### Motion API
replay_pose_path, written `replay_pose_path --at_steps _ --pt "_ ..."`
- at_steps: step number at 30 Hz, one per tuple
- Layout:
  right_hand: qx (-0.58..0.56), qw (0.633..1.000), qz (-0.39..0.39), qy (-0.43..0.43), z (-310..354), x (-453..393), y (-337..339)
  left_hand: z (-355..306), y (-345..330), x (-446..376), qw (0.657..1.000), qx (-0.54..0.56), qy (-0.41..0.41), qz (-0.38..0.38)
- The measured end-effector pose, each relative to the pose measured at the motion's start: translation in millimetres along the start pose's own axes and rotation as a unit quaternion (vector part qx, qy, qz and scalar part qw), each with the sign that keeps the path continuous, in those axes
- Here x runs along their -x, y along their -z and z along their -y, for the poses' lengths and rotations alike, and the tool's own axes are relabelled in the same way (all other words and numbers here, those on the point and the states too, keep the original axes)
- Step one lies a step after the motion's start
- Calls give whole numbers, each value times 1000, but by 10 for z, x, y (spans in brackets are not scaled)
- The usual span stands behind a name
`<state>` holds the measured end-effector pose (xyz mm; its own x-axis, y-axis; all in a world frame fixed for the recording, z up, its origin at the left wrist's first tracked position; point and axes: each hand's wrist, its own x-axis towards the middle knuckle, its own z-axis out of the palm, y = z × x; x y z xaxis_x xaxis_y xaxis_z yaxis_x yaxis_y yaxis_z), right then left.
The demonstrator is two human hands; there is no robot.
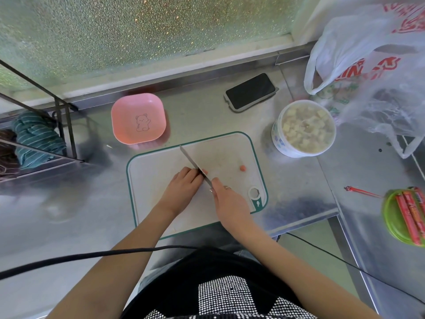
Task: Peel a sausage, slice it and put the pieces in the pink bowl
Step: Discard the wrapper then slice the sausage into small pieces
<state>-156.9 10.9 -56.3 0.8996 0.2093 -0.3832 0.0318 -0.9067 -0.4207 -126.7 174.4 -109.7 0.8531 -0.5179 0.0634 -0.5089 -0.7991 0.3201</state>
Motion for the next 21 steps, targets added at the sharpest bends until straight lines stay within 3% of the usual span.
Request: replay_pose_path --at_steps 13,18,21 --pt "19 999 41 -2 -32 -93 -36 26 -27 -11 1000 -5 0 7" --pt "18 999 14 -24 -35 -63 -89 0 9 -12 1000 -7 10 -1" --pt "-68 995 -21 -66 -79 -34 -108 -8 12 4 1000 -2 22 -12"
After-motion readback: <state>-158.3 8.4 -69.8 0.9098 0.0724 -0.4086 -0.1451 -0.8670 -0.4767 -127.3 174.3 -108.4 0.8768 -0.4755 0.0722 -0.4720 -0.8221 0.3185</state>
